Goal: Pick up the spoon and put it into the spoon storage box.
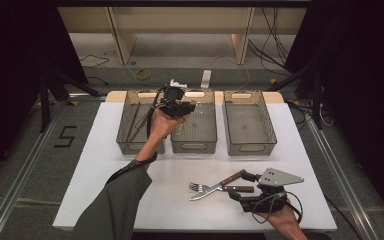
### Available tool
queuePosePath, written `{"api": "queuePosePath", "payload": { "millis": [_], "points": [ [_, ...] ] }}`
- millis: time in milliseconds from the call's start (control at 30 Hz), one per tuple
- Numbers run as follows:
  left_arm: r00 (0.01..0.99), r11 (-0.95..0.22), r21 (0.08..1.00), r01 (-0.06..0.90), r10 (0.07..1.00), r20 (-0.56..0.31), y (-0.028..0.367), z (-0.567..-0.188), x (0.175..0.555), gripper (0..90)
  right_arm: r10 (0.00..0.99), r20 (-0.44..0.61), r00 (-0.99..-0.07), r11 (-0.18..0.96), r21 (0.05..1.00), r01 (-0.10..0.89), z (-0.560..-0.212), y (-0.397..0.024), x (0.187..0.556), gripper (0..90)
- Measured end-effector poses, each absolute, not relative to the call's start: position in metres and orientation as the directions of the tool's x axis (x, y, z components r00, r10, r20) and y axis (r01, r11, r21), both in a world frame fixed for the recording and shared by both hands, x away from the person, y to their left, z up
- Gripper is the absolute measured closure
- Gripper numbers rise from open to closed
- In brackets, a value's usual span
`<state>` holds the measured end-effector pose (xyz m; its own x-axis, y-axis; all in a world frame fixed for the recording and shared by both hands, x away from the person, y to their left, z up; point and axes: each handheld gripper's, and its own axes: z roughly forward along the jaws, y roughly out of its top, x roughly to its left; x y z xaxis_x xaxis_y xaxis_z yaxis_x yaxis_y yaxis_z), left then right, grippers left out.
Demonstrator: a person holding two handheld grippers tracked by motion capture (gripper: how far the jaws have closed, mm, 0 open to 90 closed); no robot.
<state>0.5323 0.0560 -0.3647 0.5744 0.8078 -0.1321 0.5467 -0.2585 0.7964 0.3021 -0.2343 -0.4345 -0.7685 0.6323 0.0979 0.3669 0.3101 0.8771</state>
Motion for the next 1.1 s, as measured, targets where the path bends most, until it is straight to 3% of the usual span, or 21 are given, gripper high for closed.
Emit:
{"api": "queuePosePath", "payload": {
  "millis": [133,400,633,1100],
  "points": [
    [0.555,-0.249,0.797,0.551,0.822,-0.127,0.056,-0.368,0.534,70.9,0.634,0.098,-0.767,0.308,0.877,0.367,-0.434,-0.235,0.302,25.9],
    [0.499,-0.181,0.779,0.600,0.846,-0.188,0.062,-0.365,0.536,50.3,0.634,0.099,-0.767,0.307,0.878,0.367,-0.434,-0.235,0.302,25.9],
    [0.544,-0.177,0.770,0.613,0.801,-0.249,0.074,-0.357,0.514,35.1,0.640,0.098,-0.762,0.308,0.876,0.371,-0.435,-0.235,0.303,25.9],
    [0.596,-0.153,0.814,0.561,0.757,-0.268,0.119,-0.382,0.440,28.3,0.681,0.087,-0.727,0.312,0.863,0.396,-0.435,-0.234,0.315,27.9]
  ]
}}
